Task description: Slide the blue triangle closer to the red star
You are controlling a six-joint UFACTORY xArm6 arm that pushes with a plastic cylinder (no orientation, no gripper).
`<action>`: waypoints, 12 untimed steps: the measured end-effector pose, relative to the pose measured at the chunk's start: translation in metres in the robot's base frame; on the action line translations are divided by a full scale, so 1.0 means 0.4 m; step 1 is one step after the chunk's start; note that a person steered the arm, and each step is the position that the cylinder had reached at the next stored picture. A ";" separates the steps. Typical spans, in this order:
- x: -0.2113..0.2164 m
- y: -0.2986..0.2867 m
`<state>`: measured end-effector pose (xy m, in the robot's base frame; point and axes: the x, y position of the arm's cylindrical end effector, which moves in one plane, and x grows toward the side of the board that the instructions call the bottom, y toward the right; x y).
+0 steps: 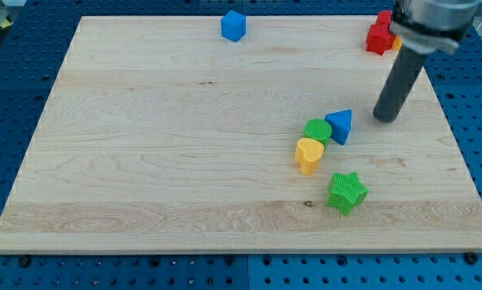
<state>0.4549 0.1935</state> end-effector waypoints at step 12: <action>-0.085 -0.127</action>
<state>0.4208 0.1427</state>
